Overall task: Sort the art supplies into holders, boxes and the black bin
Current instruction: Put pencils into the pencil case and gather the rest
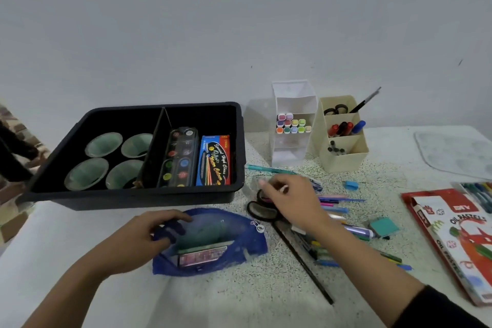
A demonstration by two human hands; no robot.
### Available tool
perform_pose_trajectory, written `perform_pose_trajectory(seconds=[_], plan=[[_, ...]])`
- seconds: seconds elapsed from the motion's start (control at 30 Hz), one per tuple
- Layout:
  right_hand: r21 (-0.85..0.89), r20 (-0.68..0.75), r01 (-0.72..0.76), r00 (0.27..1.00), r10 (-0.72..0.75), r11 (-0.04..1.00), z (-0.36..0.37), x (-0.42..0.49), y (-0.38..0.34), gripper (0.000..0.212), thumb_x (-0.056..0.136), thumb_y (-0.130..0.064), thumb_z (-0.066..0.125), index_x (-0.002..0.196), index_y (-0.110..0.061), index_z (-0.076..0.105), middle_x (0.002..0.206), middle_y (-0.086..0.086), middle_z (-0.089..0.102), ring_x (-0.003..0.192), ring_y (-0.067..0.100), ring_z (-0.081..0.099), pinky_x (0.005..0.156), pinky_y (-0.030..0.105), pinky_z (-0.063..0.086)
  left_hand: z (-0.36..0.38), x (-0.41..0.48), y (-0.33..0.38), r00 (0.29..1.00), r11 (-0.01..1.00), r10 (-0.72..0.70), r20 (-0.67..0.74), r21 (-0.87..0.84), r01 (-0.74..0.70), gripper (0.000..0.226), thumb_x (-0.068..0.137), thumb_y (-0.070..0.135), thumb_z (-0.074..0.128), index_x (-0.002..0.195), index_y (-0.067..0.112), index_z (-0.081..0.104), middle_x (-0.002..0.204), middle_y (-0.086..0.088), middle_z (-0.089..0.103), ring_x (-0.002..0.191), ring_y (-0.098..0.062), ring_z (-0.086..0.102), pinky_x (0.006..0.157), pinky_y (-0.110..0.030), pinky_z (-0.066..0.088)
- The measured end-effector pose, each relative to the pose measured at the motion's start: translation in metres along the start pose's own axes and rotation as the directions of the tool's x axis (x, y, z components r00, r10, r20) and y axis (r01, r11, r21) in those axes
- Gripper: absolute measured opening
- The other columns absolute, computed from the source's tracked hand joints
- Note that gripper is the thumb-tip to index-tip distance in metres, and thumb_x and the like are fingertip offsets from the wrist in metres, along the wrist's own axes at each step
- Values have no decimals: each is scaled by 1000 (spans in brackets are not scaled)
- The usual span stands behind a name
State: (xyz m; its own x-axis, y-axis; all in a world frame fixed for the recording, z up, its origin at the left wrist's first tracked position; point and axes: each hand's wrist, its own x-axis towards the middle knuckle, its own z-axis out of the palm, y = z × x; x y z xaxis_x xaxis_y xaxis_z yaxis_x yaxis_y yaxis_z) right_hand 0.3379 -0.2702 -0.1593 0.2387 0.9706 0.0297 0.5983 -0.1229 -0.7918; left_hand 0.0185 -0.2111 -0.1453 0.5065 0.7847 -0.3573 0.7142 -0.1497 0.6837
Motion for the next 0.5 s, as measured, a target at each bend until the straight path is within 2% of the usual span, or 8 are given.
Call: perform_pose_trajectory(seconds=[0.03,0.07,0.13,0.2,0.3,0.4,0.5], plan=[[-116,-81,37,996,-46,993,-4,10,5,26,97,-41,61,95,-19,75,86,-8,72,67,9,63,65,28,45,0,1,-1,1000,1000,-4,-12,-24,4,64,93,-8,53,109,52,69,111,20,69,106,-2,63,83,-30,60],[-246,-103,67,990,-95,967,-5,20,9,21,98,-30,59,105,-17,74,95,-4,73,73,14,63,67,28,46,0,1,-3,1000,999,-4,-17,-47,3,66,93,-9,51,107,53,70,109,21,70,107,-1,63,82,-31,61],[-458,-20,112,990,-136,882,-2,39,19,28,97,-19,53,120,-14,69,107,5,71,86,25,64,73,35,51,0,1,-7,1000,997,2,-27,-74,-4,64,95,-10,48,108,48,71,107,26,69,107,-1,63,81,-32,61],[-586,59,127,992,-114,800,5,51,26,35,96,-15,50,129,-13,63,115,8,66,94,32,64,74,39,52,1,1,-8,1000,996,7,-29,-89,-10,60,96,-11,45,110,41,72,107,26,69,108,-5,64,81,-33,61],[-698,97,160,987,-129,698,15,57,31,33,96,-13,52,128,-13,61,120,6,57,91,35,64,66,37,48,1,-1,-11,999,992,25,-43,-126,-30,63,96,-13,43,107,40,73,107,20,71,106,-9,67,80,-31,60],[-743,84,148,988,-129,652,19,56,32,30,93,-6,56,121,-11,64,117,9,54,89,37,64,62,33,37,1,-5,-14,998,990,51,-42,-127,-55,69,97,-12,43,106,51,70,109,23,68,108,-4,64,76,-26,59],[-746,35,136,986,-165,652,17,49,34,27,91,-3,59,116,-10,66,114,10,55,88,33,63,61,32,36,3,-9,-16,997,992,74,-28,-101,-76,67,98,-7,46,111,55,67,114,29,63,114,1,57,77,-26,60]])
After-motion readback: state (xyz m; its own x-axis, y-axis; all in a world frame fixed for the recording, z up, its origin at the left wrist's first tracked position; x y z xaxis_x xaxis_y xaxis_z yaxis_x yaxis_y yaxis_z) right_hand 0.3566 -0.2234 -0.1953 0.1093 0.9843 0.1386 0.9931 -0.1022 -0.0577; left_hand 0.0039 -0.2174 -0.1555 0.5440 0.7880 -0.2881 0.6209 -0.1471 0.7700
